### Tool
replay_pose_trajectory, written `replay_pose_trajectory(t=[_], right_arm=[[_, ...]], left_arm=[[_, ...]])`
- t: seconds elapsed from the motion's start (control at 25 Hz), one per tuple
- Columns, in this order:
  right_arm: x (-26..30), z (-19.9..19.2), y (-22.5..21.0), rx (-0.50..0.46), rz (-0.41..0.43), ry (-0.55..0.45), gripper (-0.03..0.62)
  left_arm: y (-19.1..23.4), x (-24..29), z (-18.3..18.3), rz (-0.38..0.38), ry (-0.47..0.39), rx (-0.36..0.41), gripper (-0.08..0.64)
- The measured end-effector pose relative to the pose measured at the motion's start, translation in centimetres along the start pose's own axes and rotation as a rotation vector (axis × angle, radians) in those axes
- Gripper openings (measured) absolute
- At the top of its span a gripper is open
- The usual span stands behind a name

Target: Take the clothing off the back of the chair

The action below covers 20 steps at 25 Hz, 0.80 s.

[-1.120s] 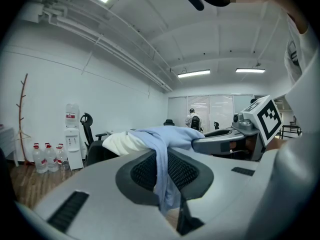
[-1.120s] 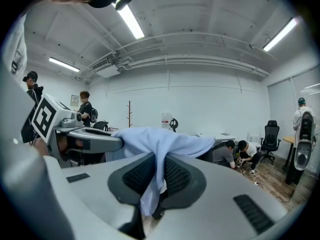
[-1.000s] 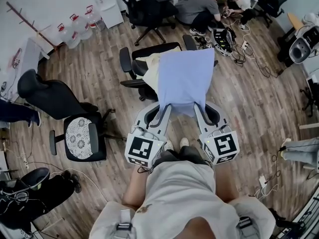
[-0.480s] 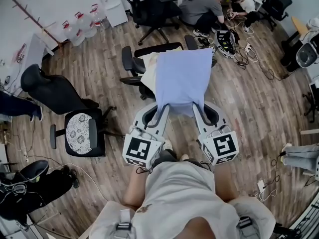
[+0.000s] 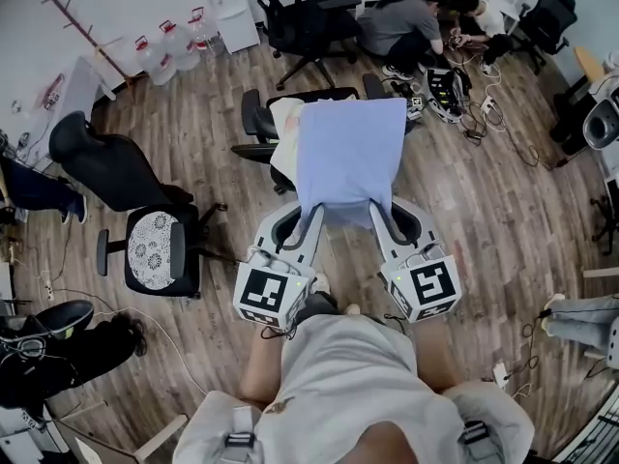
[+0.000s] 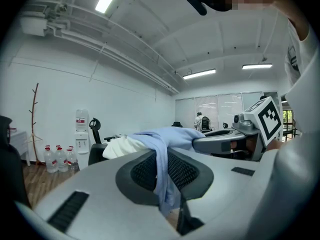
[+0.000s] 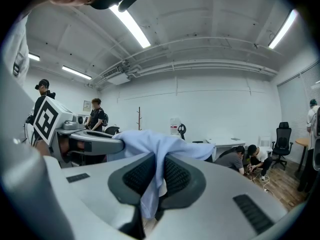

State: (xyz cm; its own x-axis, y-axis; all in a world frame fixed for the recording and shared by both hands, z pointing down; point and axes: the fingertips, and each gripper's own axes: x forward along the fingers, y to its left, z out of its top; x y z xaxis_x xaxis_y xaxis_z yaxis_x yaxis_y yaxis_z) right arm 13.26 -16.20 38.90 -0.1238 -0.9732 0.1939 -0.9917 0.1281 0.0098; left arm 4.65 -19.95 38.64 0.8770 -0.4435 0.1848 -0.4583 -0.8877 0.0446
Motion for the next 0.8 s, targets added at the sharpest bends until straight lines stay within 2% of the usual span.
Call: replay_pose_trajectory(t=[0.8], right_arm=[[-4.6,-0.2,-0.8,-0.009,0.040,-0.047,0.051]], left_arm=[[-4.8,-1.3,0.3,0.047,-0.029,0.018,0.055]])
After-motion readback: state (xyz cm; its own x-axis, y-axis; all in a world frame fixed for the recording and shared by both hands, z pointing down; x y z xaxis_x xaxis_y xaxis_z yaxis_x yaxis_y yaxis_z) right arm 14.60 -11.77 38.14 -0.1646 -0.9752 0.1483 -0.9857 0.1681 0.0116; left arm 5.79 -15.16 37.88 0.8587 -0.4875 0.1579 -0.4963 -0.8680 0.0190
